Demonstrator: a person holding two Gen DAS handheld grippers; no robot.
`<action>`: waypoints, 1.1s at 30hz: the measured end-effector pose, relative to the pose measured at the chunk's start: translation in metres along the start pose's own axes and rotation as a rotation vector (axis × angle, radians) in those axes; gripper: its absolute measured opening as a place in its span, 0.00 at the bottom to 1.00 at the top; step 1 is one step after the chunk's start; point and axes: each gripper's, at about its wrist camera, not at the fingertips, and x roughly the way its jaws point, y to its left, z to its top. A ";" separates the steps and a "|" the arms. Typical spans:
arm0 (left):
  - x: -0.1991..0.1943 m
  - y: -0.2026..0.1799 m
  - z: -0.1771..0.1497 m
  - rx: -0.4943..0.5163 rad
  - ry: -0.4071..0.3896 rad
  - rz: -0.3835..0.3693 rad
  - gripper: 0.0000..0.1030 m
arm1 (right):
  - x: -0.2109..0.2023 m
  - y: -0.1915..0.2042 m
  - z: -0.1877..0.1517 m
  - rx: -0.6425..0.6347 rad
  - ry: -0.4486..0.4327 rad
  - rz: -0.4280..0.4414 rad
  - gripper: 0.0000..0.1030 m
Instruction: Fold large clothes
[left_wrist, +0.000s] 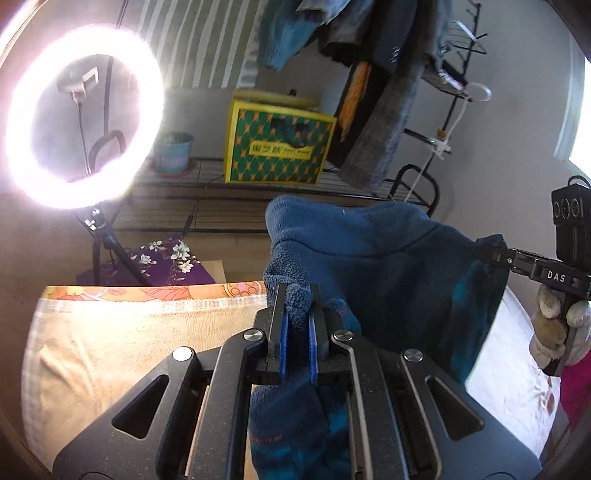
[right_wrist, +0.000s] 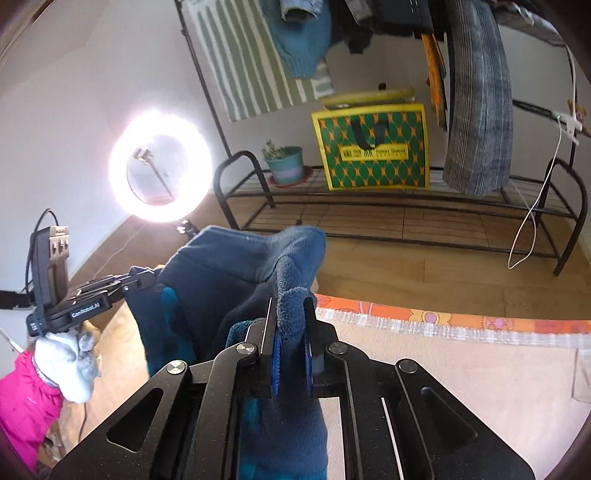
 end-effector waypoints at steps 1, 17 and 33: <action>-0.015 -0.006 -0.003 0.004 -0.008 -0.008 0.06 | -0.007 0.004 -0.002 -0.002 -0.003 0.002 0.08; -0.162 -0.073 -0.120 0.097 0.008 -0.043 0.06 | -0.137 0.111 -0.111 -0.038 -0.012 0.025 0.07; -0.186 -0.084 -0.262 0.229 0.212 -0.008 0.10 | -0.146 0.109 -0.242 -0.059 0.135 -0.079 0.12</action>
